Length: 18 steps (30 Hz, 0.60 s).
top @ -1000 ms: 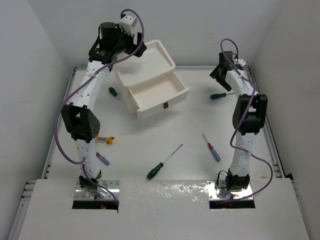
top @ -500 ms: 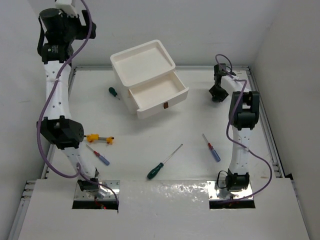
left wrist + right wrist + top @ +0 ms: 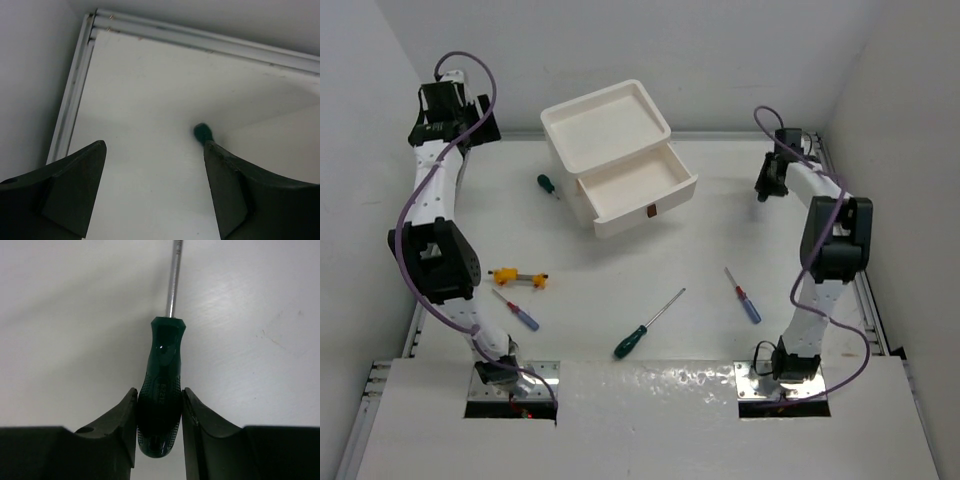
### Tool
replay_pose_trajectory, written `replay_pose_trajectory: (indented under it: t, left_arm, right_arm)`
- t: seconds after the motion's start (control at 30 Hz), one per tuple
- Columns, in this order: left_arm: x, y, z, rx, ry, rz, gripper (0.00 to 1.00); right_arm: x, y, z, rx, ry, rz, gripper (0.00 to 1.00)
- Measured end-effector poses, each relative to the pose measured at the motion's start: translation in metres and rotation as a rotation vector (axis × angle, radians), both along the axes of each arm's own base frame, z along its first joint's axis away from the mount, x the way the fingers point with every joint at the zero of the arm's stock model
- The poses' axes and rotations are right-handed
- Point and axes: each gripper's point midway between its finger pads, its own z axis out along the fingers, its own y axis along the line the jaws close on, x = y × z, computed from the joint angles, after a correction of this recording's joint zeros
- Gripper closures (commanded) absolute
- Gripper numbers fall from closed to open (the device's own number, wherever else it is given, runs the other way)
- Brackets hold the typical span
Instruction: Sort the tools into containers
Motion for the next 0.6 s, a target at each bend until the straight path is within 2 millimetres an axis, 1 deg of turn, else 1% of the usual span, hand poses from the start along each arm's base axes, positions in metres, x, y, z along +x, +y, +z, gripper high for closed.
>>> replay_pose_trajectory:
  t: [0.03,0.1,0.17,0.2,0.23,0.27,0.3,0.33,0.37,0.4,0.43,0.47,0.5,0.53,0.6]
  left_arm:
    - [-0.003,0.005,-0.010,-0.004,0.019,0.015,0.25]
    - [-0.008,0.013,-0.027,-0.012,0.052,0.048,0.25]
    - [-0.011,0.014,-0.040,-0.019,0.080,0.063,0.25]
    - [-0.012,0.014,-0.043,-0.024,0.087,0.068,0.26]
    - [-0.013,0.014,-0.046,-0.030,0.091,0.072,0.26]
    - [-0.013,0.013,-0.048,-0.035,0.092,0.075,0.26]
    - [-0.012,0.013,-0.051,-0.040,0.092,0.078,0.27]
    - [-0.012,0.013,-0.054,-0.044,0.094,0.078,0.27]
    - [-0.013,0.011,-0.058,-0.056,0.100,0.077,0.27]
    - [-0.013,0.010,-0.062,-0.067,0.105,0.078,0.27]
    - [-0.012,0.008,-0.067,-0.079,0.112,0.077,0.28]
    - [-0.011,0.007,-0.073,-0.092,0.120,0.076,0.29]
    - [-0.010,0.005,-0.079,-0.105,0.129,0.075,0.30]
    - [-0.009,0.004,-0.085,-0.117,0.140,0.073,0.30]
    - [-0.006,0.001,-0.097,-0.142,0.162,0.066,0.30]
  right_arm:
    - [0.002,0.008,0.018,-0.012,-0.050,0.088,1.00]
    - [0.011,0.027,0.071,-0.069,-0.184,0.267,1.00]
    - [0.022,0.058,0.140,-0.160,-0.364,0.461,1.00]
    - [0.025,0.081,0.179,-0.206,-0.461,0.565,1.00]
    - [0.024,0.108,0.217,-0.251,-0.557,0.682,1.00]
    - [0.021,0.134,0.251,-0.291,-0.641,0.783,1.00]
    - [0.016,0.159,0.280,-0.331,-0.718,0.881,1.00]
    - [0.006,0.189,0.305,-0.364,-0.793,0.995,1.00]
    - [-0.004,0.213,0.323,-0.392,-0.849,1.085,1.00]
    - [-0.016,0.237,0.334,-0.423,-0.894,1.183,1.00]
    - [-0.027,0.259,0.338,-0.457,-0.922,1.279,1.00]
    - [-0.037,0.276,0.338,-0.493,-0.934,1.365,1.00]
    - [-0.045,0.291,0.331,-0.528,-0.930,1.449,1.00]
    - [-0.051,0.305,0.320,-0.558,-0.913,1.529,1.00]
    - [-0.057,0.323,0.295,-0.615,-0.865,1.658,1.00]
